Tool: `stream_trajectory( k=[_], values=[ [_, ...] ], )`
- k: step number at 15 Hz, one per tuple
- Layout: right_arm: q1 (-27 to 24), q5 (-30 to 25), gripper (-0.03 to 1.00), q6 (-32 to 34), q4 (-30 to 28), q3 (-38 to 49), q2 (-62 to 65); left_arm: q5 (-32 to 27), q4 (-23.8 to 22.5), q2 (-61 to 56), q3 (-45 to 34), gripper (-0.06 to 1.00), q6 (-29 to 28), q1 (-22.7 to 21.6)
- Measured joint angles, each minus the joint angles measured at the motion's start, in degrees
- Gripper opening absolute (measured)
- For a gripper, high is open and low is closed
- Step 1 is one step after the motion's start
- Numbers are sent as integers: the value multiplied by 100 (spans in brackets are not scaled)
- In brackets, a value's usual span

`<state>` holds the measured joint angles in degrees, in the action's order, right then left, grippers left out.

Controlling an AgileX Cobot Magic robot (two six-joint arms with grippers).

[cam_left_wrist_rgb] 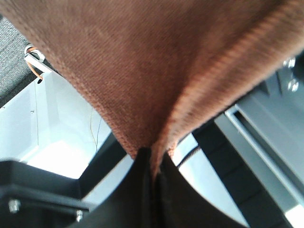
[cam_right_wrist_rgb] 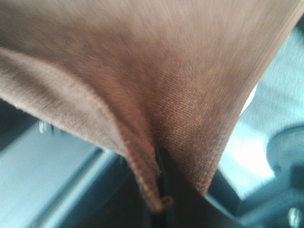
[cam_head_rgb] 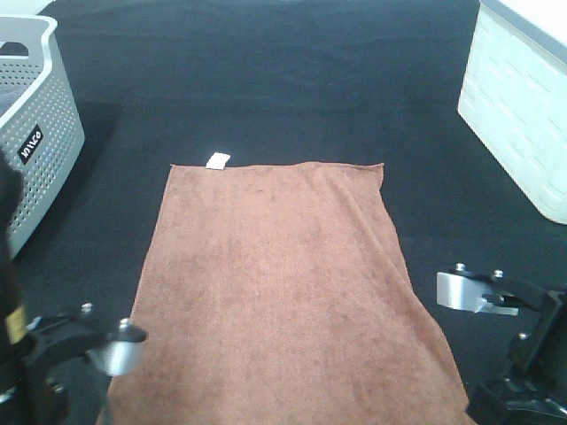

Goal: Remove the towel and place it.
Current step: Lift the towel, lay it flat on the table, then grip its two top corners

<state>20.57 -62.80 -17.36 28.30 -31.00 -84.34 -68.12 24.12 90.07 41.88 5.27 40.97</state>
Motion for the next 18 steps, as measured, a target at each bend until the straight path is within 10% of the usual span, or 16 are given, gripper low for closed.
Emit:
stream_trajectory(
  k=[8, 10, 13, 18],
  values=[
    [-17, 544, 9, 0, 241, 23, -602, 309, 275, 905, 367, 1, 0, 0],
    [-17, 630, 29, 0, 269, 23, -602, 447, 407, 905, 367, 19, 0, 0],
    [-17, 768, 65, 0, 384, 23, -602, 464, 567, 905, 367, 75, -63, 0],
    [-17, 911, 70, 0, 304, -269, -596, 361, 567, 905, 957, 85, 149, 0]
  ],
)
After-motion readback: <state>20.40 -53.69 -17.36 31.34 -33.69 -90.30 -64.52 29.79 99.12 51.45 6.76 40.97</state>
